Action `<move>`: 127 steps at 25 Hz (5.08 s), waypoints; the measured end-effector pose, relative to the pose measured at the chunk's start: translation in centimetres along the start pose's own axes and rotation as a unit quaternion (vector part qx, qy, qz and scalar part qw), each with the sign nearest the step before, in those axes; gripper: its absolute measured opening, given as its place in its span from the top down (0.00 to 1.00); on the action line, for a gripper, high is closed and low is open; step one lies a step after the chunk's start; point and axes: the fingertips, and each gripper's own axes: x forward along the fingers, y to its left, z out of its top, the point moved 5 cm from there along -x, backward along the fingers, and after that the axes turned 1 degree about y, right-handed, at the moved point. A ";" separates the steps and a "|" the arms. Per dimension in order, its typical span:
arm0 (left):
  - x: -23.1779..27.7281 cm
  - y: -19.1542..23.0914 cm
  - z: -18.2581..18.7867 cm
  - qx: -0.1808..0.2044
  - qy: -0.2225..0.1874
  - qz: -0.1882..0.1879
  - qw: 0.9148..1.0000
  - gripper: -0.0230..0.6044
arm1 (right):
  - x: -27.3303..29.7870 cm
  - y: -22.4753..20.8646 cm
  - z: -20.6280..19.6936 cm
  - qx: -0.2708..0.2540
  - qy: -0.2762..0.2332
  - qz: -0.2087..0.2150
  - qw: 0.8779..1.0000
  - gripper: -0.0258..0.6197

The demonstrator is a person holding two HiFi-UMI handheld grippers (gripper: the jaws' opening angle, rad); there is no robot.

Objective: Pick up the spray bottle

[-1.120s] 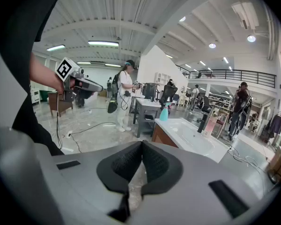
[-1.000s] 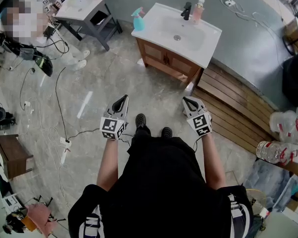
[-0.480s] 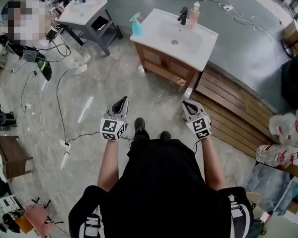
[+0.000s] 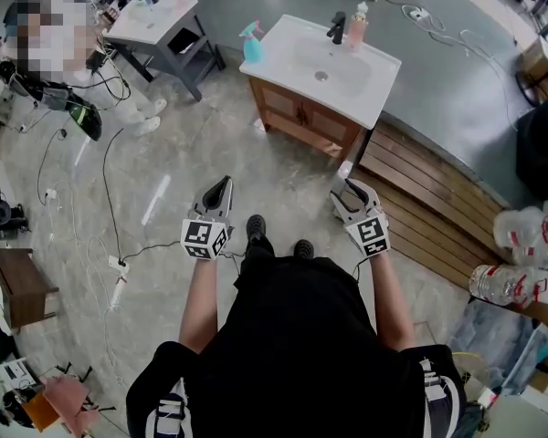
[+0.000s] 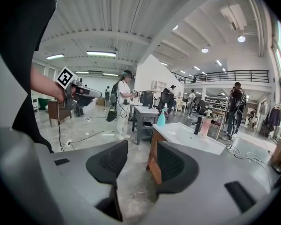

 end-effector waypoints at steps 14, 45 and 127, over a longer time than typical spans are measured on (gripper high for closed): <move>-0.7 2.1 0.2 0.003 -0.001 0.002 1.000 0.92 | 1.4 0.6 1.2 -0.001 -0.020 -0.024 1.000 0.23; 6.9 19.7 2.4 -0.012 -0.009 -0.054 0.998 0.92 | 15.9 1.6 8.6 0.016 0.025 -0.081 0.996 0.24; 34.1 36.0 7.6 -0.001 0.029 0.024 0.999 0.92 | 45.7 -21.5 14.9 0.002 0.030 0.018 0.999 0.29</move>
